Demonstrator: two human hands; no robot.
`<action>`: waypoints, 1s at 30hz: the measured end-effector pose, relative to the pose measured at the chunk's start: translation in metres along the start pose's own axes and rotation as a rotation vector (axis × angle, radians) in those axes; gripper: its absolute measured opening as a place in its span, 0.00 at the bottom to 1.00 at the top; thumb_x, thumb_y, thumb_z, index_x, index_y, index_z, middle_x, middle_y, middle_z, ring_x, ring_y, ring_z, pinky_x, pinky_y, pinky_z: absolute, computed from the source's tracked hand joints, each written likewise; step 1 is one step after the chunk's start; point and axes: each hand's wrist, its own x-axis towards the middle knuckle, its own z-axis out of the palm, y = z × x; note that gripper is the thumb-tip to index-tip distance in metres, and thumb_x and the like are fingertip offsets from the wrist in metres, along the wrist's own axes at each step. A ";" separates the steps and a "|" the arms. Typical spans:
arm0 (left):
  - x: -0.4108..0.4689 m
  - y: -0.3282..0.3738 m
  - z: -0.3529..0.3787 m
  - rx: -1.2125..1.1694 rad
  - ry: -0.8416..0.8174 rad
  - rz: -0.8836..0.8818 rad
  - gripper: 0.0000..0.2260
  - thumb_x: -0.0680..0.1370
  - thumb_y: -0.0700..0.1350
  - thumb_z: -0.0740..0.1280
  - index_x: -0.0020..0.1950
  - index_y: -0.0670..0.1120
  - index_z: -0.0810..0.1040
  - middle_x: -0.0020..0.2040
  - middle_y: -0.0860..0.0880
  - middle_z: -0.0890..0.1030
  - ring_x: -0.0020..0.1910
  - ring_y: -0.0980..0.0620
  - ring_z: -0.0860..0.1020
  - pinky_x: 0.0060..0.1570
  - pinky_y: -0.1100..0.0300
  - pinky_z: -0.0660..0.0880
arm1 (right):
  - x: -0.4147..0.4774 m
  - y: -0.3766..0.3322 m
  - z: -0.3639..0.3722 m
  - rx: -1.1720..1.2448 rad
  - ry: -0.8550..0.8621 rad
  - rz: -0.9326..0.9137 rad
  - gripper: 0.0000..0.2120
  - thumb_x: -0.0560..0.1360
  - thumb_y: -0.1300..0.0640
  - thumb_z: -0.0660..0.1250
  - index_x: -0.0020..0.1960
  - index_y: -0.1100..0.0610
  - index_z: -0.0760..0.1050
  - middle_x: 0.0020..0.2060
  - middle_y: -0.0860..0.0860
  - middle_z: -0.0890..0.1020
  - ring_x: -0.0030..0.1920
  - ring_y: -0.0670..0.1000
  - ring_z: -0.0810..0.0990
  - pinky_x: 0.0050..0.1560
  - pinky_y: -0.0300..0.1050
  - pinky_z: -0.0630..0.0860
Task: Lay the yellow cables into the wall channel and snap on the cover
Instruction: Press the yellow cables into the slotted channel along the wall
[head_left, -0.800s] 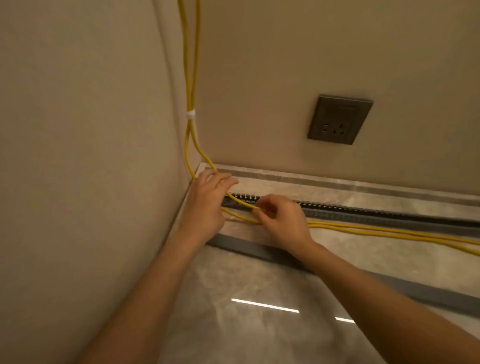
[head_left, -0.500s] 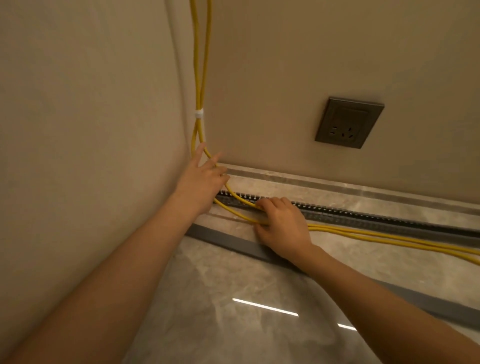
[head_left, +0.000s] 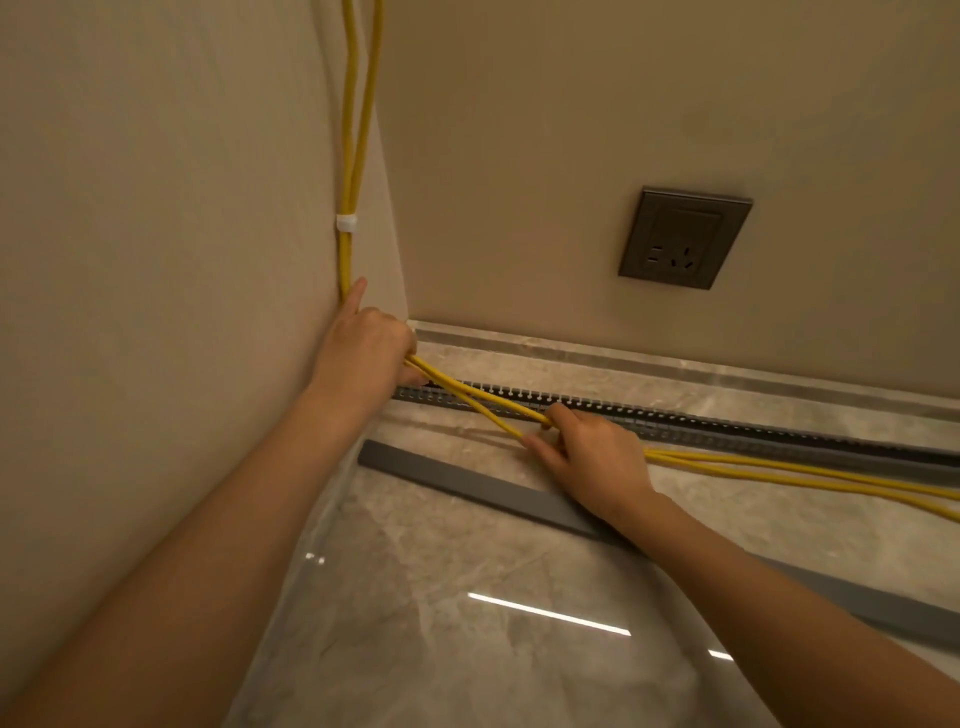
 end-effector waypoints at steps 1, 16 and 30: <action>0.000 -0.001 -0.001 -0.014 0.015 -0.009 0.13 0.73 0.57 0.68 0.48 0.50 0.83 0.41 0.48 0.82 0.48 0.49 0.78 0.73 0.51 0.44 | -0.003 0.003 -0.003 -0.010 -0.004 0.000 0.17 0.75 0.39 0.60 0.49 0.52 0.73 0.41 0.50 0.83 0.39 0.55 0.80 0.31 0.43 0.67; 0.002 0.005 0.015 -0.036 0.128 -0.112 0.12 0.73 0.55 0.69 0.46 0.48 0.85 0.37 0.48 0.83 0.43 0.48 0.77 0.72 0.53 0.47 | 0.045 0.040 -0.049 -0.177 0.032 -0.156 0.20 0.74 0.37 0.60 0.55 0.50 0.76 0.46 0.50 0.80 0.39 0.53 0.79 0.29 0.41 0.67; 0.006 0.012 0.035 -0.053 0.191 0.028 0.07 0.70 0.47 0.73 0.44 0.46 0.85 0.39 0.45 0.84 0.45 0.45 0.78 0.72 0.50 0.50 | 0.043 0.051 -0.039 -0.293 -0.283 -0.046 0.16 0.68 0.36 0.66 0.40 0.49 0.74 0.32 0.46 0.75 0.31 0.47 0.71 0.25 0.40 0.58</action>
